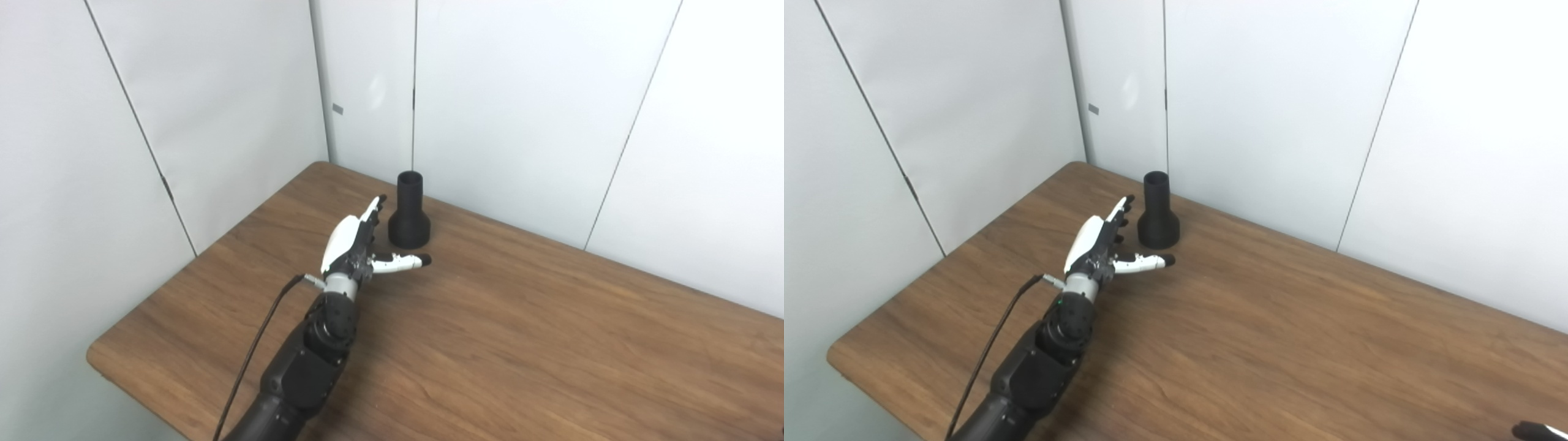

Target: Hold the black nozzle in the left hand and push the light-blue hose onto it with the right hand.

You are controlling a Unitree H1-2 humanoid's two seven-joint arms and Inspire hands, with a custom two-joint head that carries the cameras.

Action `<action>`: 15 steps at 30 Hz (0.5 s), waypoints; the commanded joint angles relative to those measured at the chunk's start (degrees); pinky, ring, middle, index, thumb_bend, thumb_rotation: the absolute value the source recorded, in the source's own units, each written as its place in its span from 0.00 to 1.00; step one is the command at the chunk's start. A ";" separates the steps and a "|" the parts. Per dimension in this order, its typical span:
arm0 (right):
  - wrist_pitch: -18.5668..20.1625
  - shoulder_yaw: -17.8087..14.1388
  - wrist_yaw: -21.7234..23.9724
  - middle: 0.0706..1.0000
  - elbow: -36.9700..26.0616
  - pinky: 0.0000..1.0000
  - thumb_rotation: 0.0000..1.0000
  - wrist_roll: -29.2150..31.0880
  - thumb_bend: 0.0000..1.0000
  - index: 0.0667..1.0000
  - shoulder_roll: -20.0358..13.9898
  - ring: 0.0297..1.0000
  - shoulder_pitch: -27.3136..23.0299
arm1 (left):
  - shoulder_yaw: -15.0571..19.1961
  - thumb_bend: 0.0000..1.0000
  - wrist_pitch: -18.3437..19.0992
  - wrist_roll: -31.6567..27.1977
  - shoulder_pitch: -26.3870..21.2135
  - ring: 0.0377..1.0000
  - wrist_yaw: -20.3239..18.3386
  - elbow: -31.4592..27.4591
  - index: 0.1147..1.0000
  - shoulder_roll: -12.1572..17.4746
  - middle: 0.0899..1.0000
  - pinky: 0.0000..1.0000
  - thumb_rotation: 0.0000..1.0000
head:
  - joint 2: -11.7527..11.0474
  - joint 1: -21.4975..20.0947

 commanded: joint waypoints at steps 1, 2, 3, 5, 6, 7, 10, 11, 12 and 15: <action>-1.24 -0.05 -0.30 0.63 -0.36 0.48 0.59 0.14 0.45 0.58 0.08 0.61 0.31 | -0.62 1.00 -0.17 0.64 -2.70 0.88 -0.24 0.40 0.96 1.39 0.94 0.77 0.29 | -0.03 -0.09; -1.20 -0.07 -0.30 0.63 -0.40 0.48 0.59 0.17 0.46 0.58 0.11 0.61 0.33 | -0.91 1.00 0.14 0.60 -3.09 0.88 -0.65 1.19 0.96 1.68 0.93 0.78 0.29 | -0.03 -0.09; -1.34 -0.02 -0.25 0.63 -0.47 0.48 0.59 0.11 0.47 0.58 0.08 0.61 0.40 | -1.18 1.00 0.41 0.51 -3.47 0.89 -1.07 1.99 0.96 1.96 0.93 0.79 0.30 | 0.03 -0.23; -1.39 0.01 -0.22 0.63 -0.70 0.49 0.55 0.03 0.42 0.58 0.04 0.61 0.55 | -1.61 1.00 0.88 0.43 -3.89 0.89 -1.53 2.83 0.95 2.33 0.93 0.80 0.30 | 0.05 -0.34; -1.35 0.00 -0.22 0.63 -0.87 0.49 0.54 0.05 0.41 0.58 0.06 0.61 0.63 | -1.98 1.00 1.42 0.77 -4.08 0.89 -1.68 3.15 0.95 2.53 0.93 0.80 0.30 | 0.09 -0.41; -1.16 -0.03 -0.20 0.63 -1.13 0.49 0.53 0.17 0.40 0.58 0.09 0.61 0.74 | -2.34 1.00 1.57 1.06 -4.25 0.88 -1.70 3.58 0.95 2.73 0.93 0.79 0.31 | 0.16 -0.51; -0.66 -0.05 -0.26 0.62 -1.80 0.49 0.51 0.11 0.38 0.58 0.09 0.61 0.97 | -3.23 1.00 0.83 1.48 -4.89 0.86 -1.26 5.54 0.95 3.16 0.93 0.75 0.32 | 0.27 -0.67; -0.19 -0.13 -0.20 0.63 -2.04 0.50 0.51 0.44 0.37 0.58 0.17 0.61 0.99 | -3.58 1.00 0.90 1.75 -5.11 0.86 -1.28 6.04 0.95 3.30 0.93 0.74 0.32 | 0.27 -0.67; -0.07 -0.17 -0.10 0.63 -2.13 0.50 0.50 0.71 0.37 0.58 0.18 0.62 0.99 | -3.80 1.00 0.92 1.92 -5.28 0.85 -1.29 6.46 0.95 3.37 0.93 0.73 0.33 | 0.34 -0.73; -0.63 -0.32 0.22 0.63 -1.62 0.50 0.49 1.44 0.36 0.58 0.08 0.61 0.88 | -4.22 1.00 1.10 2.00 -5.93 0.86 -1.13 7.95 0.96 3.45 0.94 0.72 0.31 | 0.42 -0.90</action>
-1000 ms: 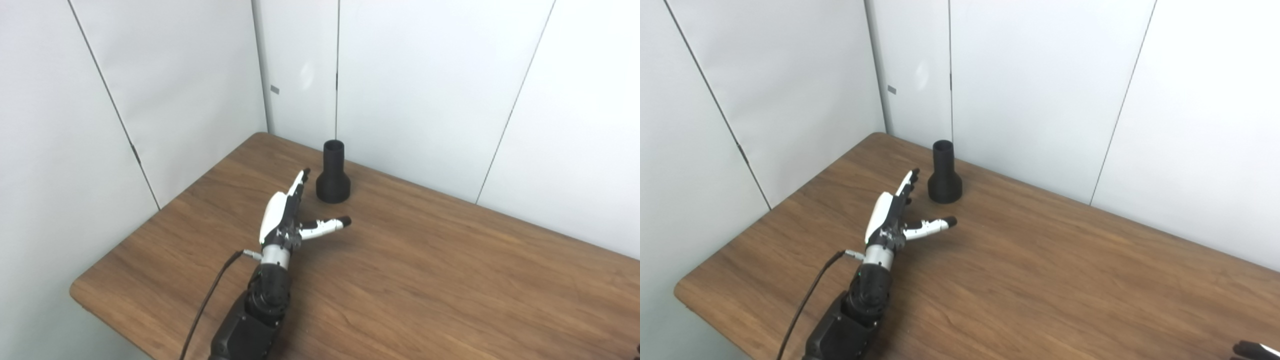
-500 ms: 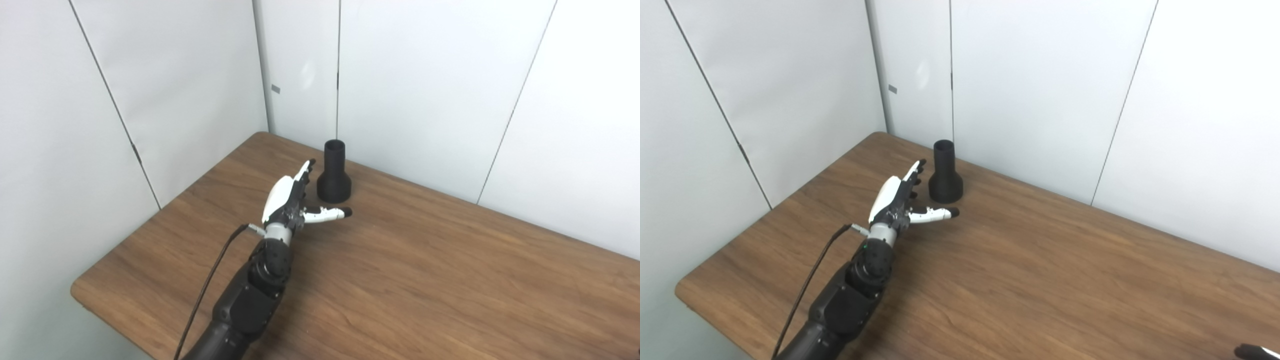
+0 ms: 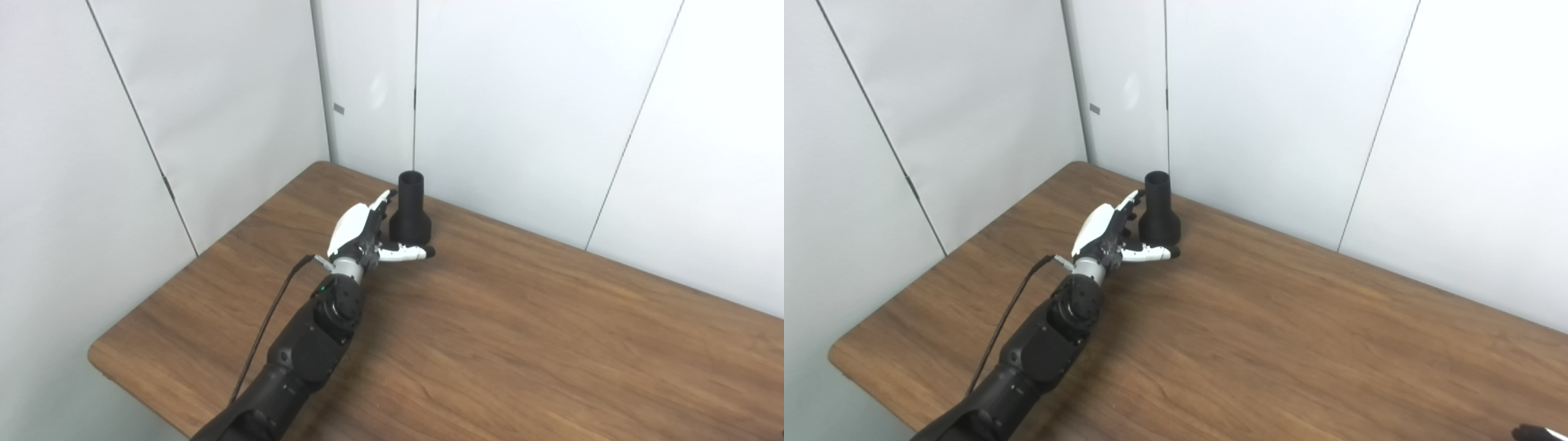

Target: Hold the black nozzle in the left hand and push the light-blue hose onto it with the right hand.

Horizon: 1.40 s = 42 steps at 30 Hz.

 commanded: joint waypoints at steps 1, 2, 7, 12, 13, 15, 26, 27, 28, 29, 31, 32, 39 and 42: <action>-0.86 -0.26 0.11 0.63 -0.60 0.50 0.48 0.78 0.36 0.58 -0.22 0.61 0.05 | -0.88 1.00 1.03 0.56 -1.63 0.85 -0.69 1.24 0.96 0.75 0.94 0.72 0.31 | 0.07 0.00; -0.55 -0.24 0.09 0.62 -0.78 0.50 0.48 0.67 0.36 0.58 -0.24 0.61 0.10 | -1.17 1.00 1.20 0.89 -1.91 0.85 -0.67 1.79 0.95 0.87 0.95 0.71 0.32 | 0.07 0.00; 0.14 -0.31 0.03 0.63 -1.38 0.50 0.45 0.65 0.34 0.58 -0.22 0.62 0.32 | -2.37 1.00 0.67 1.12 -3.16 0.87 -1.20 4.57 0.97 1.65 0.96 0.73 0.31 | 0.44 -0.16; -0.13 -0.39 0.14 0.63 -1.53 0.51 0.46 0.80 0.35 0.58 -0.37 0.62 0.56 | -3.92 1.00 1.30 1.09 -4.39 0.89 -2.98 6.33 0.99 2.65 0.97 0.76 0.30 | 0.66 -0.43; -0.08 -0.39 0.15 0.63 -1.66 0.51 0.46 0.80 0.36 0.58 -0.37 0.61 0.64 | -4.32 1.00 1.40 1.14 -4.76 0.89 -3.53 6.87 0.99 2.91 0.97 0.76 0.30 | 0.74 -0.61; -0.10 -0.33 0.13 0.63 -1.76 0.50 0.45 0.63 0.36 0.58 -0.41 0.61 0.75 | -5.39 1.00 1.76 1.23 -5.36 0.90 -5.11 7.62 0.99 3.57 0.97 0.78 0.29 | 0.76 -0.83; 0.90 -0.28 -0.06 0.62 -2.78 0.51 0.41 0.47 0.33 0.59 -0.09 0.61 1.05 | -11.10 1.00 1.47 4.53 -6.56 0.88 -7.40 11.78 0.94 5.76 0.92 0.78 0.19 | 0.91 -1.07; 0.87 -0.28 0.09 0.62 -2.77 0.51 0.40 0.74 0.33 0.59 -0.10 0.61 1.04 | -11.50 1.00 1.07 4.87 -6.55 0.88 -7.35 12.10 0.93 5.86 0.91 0.78 0.17 | 0.88 -1.10; 0.79 -0.28 0.27 0.63 -2.73 0.51 0.40 0.96 0.32 0.59 -0.18 0.62 1.04 | -11.79 1.00 0.75 5.24 -6.53 0.88 -7.03 12.54 0.92 5.85 0.91 0.78 0.16 | 0.86 -1.16; 0.77 -0.28 0.30 0.63 -2.69 0.51 0.41 0.95 0.33 0.59 -0.24 0.62 1.06 | -12.07 1.00 0.53 5.65 -6.47 0.86 -6.67 12.93 0.91 5.81 0.89 0.76 0.15 | 0.86 -1.16; 0.69 -0.30 0.31 0.63 -2.65 0.51 0.41 0.84 0.34 0.59 -0.40 0.62 1.09 | -12.42 1.00 0.19 6.34 -6.39 0.86 -6.17 13.66 0.90 5.64 0.88 0.75 0.15 | 0.93 -1.10; 0.68 -0.28 0.29 0.63 -2.64 0.52 0.41 0.70 0.33 0.59 -0.47 0.62 1.10 | -12.56 1.00 -0.02 6.56 -6.36 0.86 -6.05 14.08 0.90 5.60 0.88 0.76 0.14 | 0.93 -1.10; 1.73 -0.51 0.44 0.64 -3.53 0.52 0.38 1.25 0.32 0.60 -0.55 0.63 1.36 | -13.80 1.00 -1.46 7.67 -6.02 0.85 -4.94 16.26 0.89 5.76 0.87 0.76 0.15 | 1.30 -1.02; 1.43 -0.38 0.55 0.64 -3.31 0.52 0.38 1.26 0.32 0.60 -0.71 0.63 1.33 | -14.59 1.00 -2.26 8.64 -5.75 0.86 -4.89 16.55 0.89 6.03 0.88 0.77 0.16 | 1.30 -1.02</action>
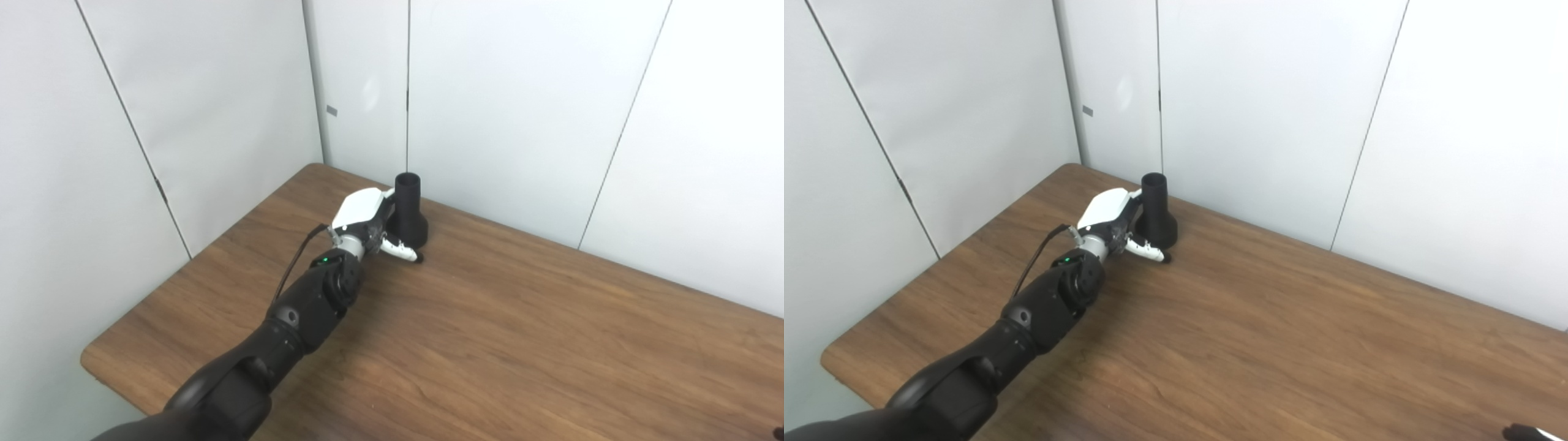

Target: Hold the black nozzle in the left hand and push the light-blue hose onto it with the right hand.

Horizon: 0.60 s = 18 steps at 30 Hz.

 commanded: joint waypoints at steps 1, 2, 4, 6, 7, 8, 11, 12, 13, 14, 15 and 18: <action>-0.63 -0.36 0.32 0.64 -1.23 0.53 0.38 0.14 0.32 0.60 -1.02 0.63 -0.11 | -1.80 1.00 0.42 -0.25 2.61 0.86 -3.29 2.78 0.89 -0.57 0.88 0.78 0.16 | 0.07 0.03; -0.63 -0.33 0.34 0.64 -1.21 0.53 0.39 0.20 0.32 0.60 -1.01 0.63 -0.12 | -2.01 1.00 0.51 0.01 2.73 0.86 -3.26 2.59 0.89 -0.52 0.89 0.78 0.16 | 0.07 0.03; -0.42 -0.38 0.37 0.64 -1.36 0.53 0.38 0.35 0.32 0.60 -1.01 0.63 -0.04 | -2.27 1.00 0.49 0.28 3.08 0.86 -2.95 2.01 0.88 -0.47 0.88 0.76 0.16 | 0.17 -0.08; -0.13 -0.43 0.31 0.64 -1.50 0.53 0.38 0.44 0.32 0.60 -0.92 0.63 0.02 | -2.36 1.00 -0.52 0.63 3.17 0.84 -1.35 2.76 0.86 -0.51 0.87 0.75 0.16 | 0.17 -0.08; 0.05 -0.45 0.25 0.63 -1.59 0.52 0.37 0.44 0.32 0.60 -0.87 0.62 0.04 | -2.43 1.00 -1.05 0.78 3.13 0.81 -0.57 3.26 0.84 -0.51 0.85 0.72 0.16 | 0.17 -0.08; 0.17 -0.46 0.19 0.63 -1.68 0.52 0.36 0.42 0.32 0.60 -0.81 0.62 0.05 | -2.55 1.00 -1.85 1.02 3.05 0.80 0.55 3.92 0.83 -0.50 0.84 0.71 0.15 | 0.17 -0.08; -0.45 -0.38 0.19 0.63 -1.52 0.52 0.34 0.22 0.31 0.60 -0.83 0.62 0.08 | -2.50 1.00 -3.25 1.21 2.90 0.75 2.79 5.23 0.80 -0.63 0.79 0.66 0.15 | 0.17 -0.08; -0.44 -0.37 0.17 0.63 -1.51 0.52 0.34 0.16 0.31 0.60 -0.84 0.62 0.09 | -2.42 1.00 -3.76 1.25 2.88 0.74 3.41 5.64 0.78 -0.71 0.78 0.64 0.15 | 0.17 -0.08; -0.33 -0.40 0.20 0.63 -1.58 0.52 0.34 0.19 0.31 0.60 -0.90 0.62 0.12 | -2.37 1.00 -4.01 1.34 2.91 0.72 3.86 5.75 0.77 -0.81 0.77 0.62 0.14 | 0.41 -0.32; -0.37 -0.40 0.26 0.64 -1.58 0.53 0.35 0.18 0.31 0.60 -1.00 0.63 0.15 | -2.40 1.00 -4.40 1.46 2.89 0.71 4.52 6.05 0.77 -0.91 0.76 0.60 0.14 | 0.41 -0.32; -0.51 -0.38 0.31 0.64 -1.52 0.53 0.35 0.12 0.31 0.60 -1.09 0.63 0.16 | -2.51 1.00 -5.02 1.66 2.80 0.67 5.32 6.61 0.76 -0.94 0.75 0.56 0.13 | 0.41 -0.32; -0.71 -0.53 0.16 0.64 -1.52 0.53 0.36 0.11 0.31 0.60 -1.08 0.63 0.24 | -2.84 1.00 -6.92 2.13 2.97 0.59 7.25 7.10 0.73 -0.97 0.71 0.48 0.11 | 0.58 -0.33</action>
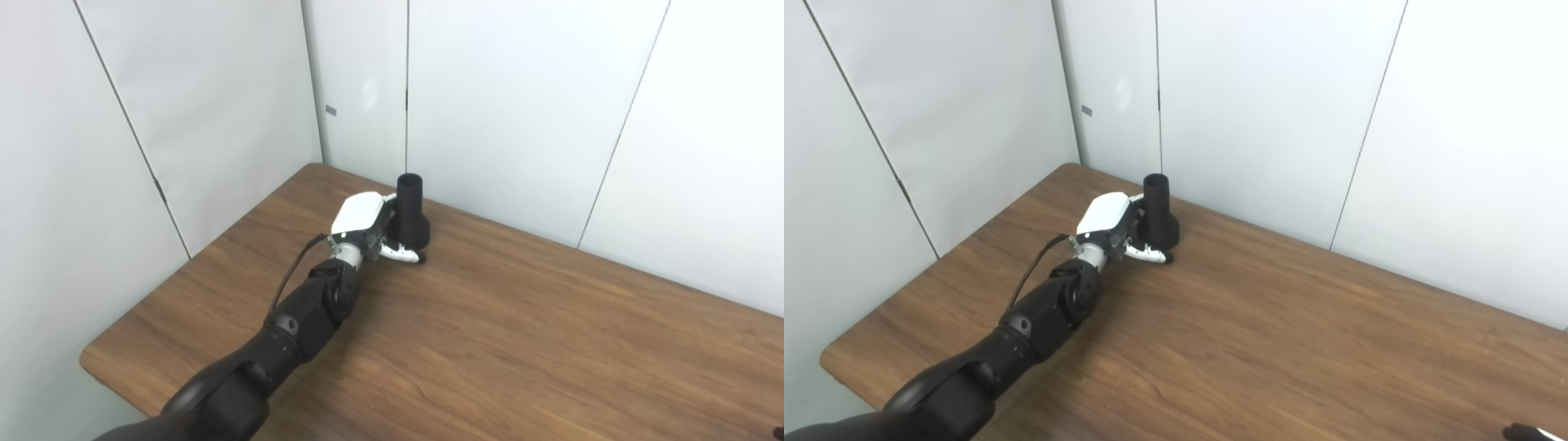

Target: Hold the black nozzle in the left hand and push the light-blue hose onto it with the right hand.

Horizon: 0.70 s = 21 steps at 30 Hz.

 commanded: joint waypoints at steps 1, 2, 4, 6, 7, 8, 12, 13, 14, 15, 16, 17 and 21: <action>-0.75 -0.56 -0.07 0.63 -1.48 0.52 0.36 -0.08 0.32 0.59 -0.93 0.62 0.10 | -1.28 1.00 -0.25 0.24 2.27 0.56 -1.49 2.28 0.72 -0.87 0.70 0.46 0.09 | 0.05 -0.07; -0.58 -0.58 -0.04 0.63 -1.63 0.52 0.36 0.05 0.32 0.59 -0.89 0.62 0.14 | -1.45 1.00 -1.58 0.34 2.19 0.55 -0.60 3.03 0.72 -0.87 0.70 0.45 0.09 | 0.07 -0.10; -0.34 -0.59 0.05 0.63 -1.84 0.52 0.36 0.23 0.32 0.59 -0.88 0.62 0.21 | -1.53 1.00 -3.00 0.30 2.32 0.53 0.26 3.31 0.68 -0.89 0.68 0.45 0.05 | 0.14 -0.12; 0.06 -0.62 0.01 0.64 -2.04 0.52 0.37 0.21 0.33 0.60 -0.87 0.63 0.27 | -1.19 0.99 -4.62 -0.46 2.55 0.53 0.95 3.80 0.66 -1.12 0.66 0.45 0.03 | 0.14 -0.12; 0.23 -0.63 -0.03 0.64 -2.10 0.53 0.37 0.17 0.33 0.60 -0.86 0.63 0.29 | -1.03 0.99 -5.01 -0.74 2.64 0.52 1.05 3.87 0.64 -1.22 0.64 0.45 0.02 | 0.14 -0.12; 0.43 -0.64 -0.09 0.64 -2.18 0.53 0.37 0.13 0.33 0.60 -0.84 0.63 0.30 | -0.93 0.98 -5.25 -0.94 2.71 0.52 1.14 3.92 0.63 -1.30 0.64 0.45 0.01 | 0.14 -0.12; 0.01 -0.65 0.19 0.64 -2.08 0.54 0.34 0.37 0.32 0.61 -1.06 0.64 0.36 | -0.98 0.96 -4.97 -0.73 3.35 0.55 1.64 2.88 0.60 -1.41 0.60 0.50 0.07 | 0.36 -0.11; -0.13 -0.64 0.29 0.64 -2.08 0.54 0.34 0.45 0.32 0.61 -1.11 0.64 0.37 | -1.00 0.96 -4.74 -0.65 3.43 0.56 1.62 2.72 0.60 -1.43 0.60 0.51 0.09 | 0.36 -0.11; -0.13 -0.70 0.33 0.64 -2.08 0.53 0.35 0.59 0.33 0.60 -1.08 0.63 0.37 | -1.10 0.96 -4.47 -0.47 3.45 0.57 1.55 2.63 0.59 -1.42 0.59 0.53 0.11 | 0.36 -0.11; -0.07 -0.74 0.30 0.64 -2.14 0.53 0.35 0.56 0.33 0.60 -1.04 0.63 0.39 | -1.17 0.95 -4.16 -0.30 3.49 0.57 1.52 2.43 0.59 -1.44 0.59 0.53 0.13 | 0.40 -0.10; -0.04 -0.77 0.27 0.64 -2.20 0.53 0.35 0.46 0.33 0.60 -1.01 0.63 0.40 | -1.20 0.96 -3.96 -0.17 3.56 0.57 1.53 2.20 0.59 -1.47 0.59 0.53 0.13 | 0.40 -0.10; 0.01 -0.79 0.29 0.64 -2.17 0.54 0.35 0.40 0.32 0.60 -1.03 0.63 0.41 | -1.18 0.96 -3.90 -0.13 3.62 0.56 1.60 2.00 0.59 -1.51 0.58 0.52 0.13 | 0.40 -0.10; 0.73 -0.84 0.38 0.64 -2.59 0.54 0.37 0.52 0.34 0.60 -1.04 0.63 0.49 | -1.59 0.94 -4.06 1.26 4.45 0.50 2.79 -0.73 0.54 -1.17 0.54 0.44 0.08 | 0.56 -0.05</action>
